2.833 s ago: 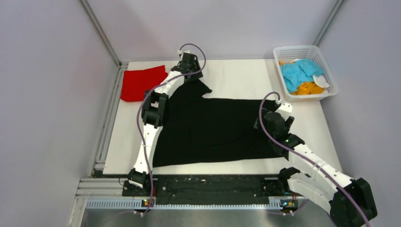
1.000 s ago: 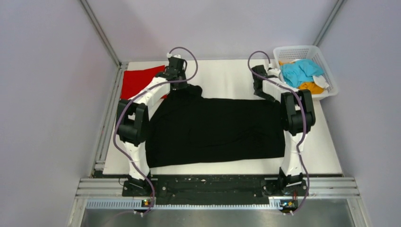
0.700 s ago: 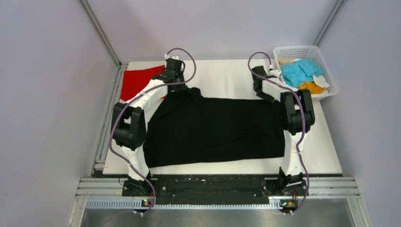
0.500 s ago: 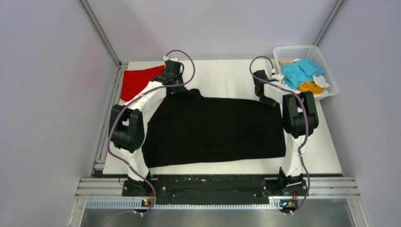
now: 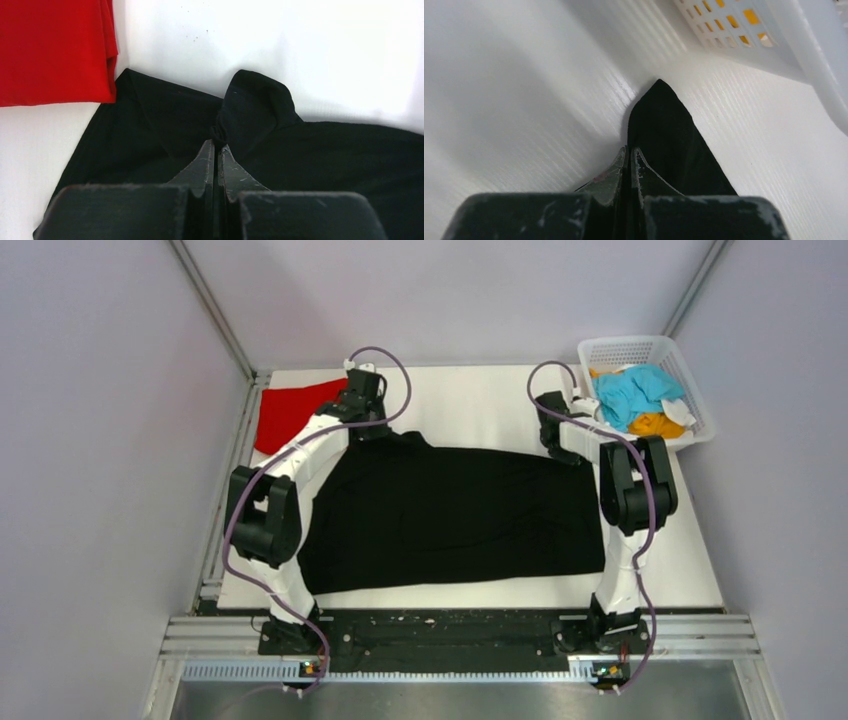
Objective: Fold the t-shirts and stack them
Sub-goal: Fold the other side of the tshirt into a rectangle
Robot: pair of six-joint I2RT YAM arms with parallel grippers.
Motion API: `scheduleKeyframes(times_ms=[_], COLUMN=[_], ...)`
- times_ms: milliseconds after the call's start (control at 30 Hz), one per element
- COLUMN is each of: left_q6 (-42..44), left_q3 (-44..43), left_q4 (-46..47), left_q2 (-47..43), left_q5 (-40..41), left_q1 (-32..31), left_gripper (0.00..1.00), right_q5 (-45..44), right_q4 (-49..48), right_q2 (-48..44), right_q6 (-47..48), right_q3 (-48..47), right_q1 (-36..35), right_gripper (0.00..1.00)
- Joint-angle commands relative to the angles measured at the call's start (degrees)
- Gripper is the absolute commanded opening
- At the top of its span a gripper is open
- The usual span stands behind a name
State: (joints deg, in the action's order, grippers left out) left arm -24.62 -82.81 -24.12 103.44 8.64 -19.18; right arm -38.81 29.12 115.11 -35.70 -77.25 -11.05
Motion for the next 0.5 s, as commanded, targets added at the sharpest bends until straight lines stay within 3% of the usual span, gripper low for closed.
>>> scheduleKeyframes(times_ms=[0, 167, 467], left_q6=[0.34, -1.92, -10.55], left_q3=[-0.41, 5.96, 20.38], left_q4=[-1.15, -2.35, -6.77], left_q2=[-5.07, -11.19, -27.62], left_q5=[-1.59, -0.79, 10.21], left_q1=[-0.10, -2.45, -10.46], left_gripper=[0.00, 0.00, 0.00], right_q5=[1.76, 2.33, 3.57], right_q4=[-7.12, -10.21, -10.99], right_q2=[-6.98, -11.18, -14.92], right_q6=[4.39, 7.76, 8.53], right_q3=[2.93, 6.58, 11.11], right_q1=[-0.56, -2.13, -3.48], right_gripper=[0.00, 0.00, 0.00])
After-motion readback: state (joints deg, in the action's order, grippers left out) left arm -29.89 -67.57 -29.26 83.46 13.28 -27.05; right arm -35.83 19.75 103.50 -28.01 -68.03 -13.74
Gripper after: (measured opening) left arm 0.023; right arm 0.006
